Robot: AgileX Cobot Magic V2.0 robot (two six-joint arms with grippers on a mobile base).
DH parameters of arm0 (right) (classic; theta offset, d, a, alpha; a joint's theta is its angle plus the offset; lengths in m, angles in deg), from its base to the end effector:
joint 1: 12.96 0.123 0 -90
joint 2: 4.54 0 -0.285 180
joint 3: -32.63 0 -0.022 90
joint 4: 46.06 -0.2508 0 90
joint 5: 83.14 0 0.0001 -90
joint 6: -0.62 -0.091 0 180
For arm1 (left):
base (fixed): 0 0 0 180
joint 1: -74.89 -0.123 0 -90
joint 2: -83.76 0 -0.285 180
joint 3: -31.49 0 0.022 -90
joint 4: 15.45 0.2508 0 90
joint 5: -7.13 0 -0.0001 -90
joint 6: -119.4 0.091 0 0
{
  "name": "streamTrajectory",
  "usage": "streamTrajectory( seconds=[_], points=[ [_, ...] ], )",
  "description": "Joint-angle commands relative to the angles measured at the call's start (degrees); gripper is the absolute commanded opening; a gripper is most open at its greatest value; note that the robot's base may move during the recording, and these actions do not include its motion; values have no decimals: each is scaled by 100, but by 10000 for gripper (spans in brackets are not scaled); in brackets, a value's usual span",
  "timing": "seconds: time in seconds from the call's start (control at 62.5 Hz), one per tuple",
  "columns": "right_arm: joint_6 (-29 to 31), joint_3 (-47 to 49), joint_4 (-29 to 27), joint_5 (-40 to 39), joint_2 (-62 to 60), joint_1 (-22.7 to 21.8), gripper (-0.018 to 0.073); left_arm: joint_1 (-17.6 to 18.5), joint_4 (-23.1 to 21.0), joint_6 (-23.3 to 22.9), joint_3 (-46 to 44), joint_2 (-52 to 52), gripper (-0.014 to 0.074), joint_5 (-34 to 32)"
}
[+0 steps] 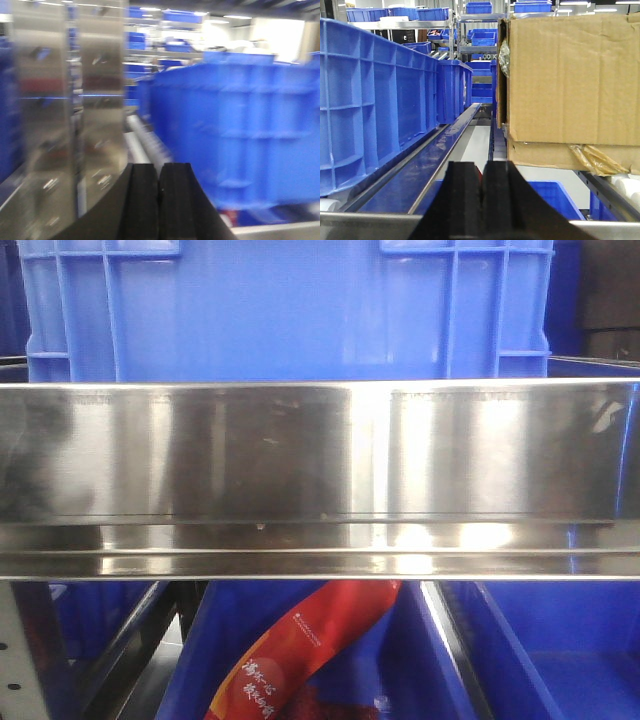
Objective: Grab block from conveyor and place in blue bin
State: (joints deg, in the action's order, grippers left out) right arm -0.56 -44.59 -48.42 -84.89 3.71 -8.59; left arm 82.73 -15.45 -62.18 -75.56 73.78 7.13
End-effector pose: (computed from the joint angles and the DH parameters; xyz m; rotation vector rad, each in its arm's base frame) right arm 0.0565 0.0042 0.2155 -0.0096 1.4622 0.1116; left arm 0.0553 -0.0076 0.2362 0.0791 1.4466 -0.1346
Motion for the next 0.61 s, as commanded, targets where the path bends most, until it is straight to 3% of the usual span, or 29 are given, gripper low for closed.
streamTrajectory(
  seconds=[0.0, 0.224, 0.592],
  points=[
    [15, 0, 28, -154, -46, -19, -162, -334, 0, -35, 262, 219, -111, -180],
    [15, 0, 28, -154, -46, -19, -162, -792, 0, -35, 426, 219, -111, -186],
    [15, 0, 28, -154, -46, -19, -162, -791, 0, -35, 426, 219, -111, -172]
  ],
)
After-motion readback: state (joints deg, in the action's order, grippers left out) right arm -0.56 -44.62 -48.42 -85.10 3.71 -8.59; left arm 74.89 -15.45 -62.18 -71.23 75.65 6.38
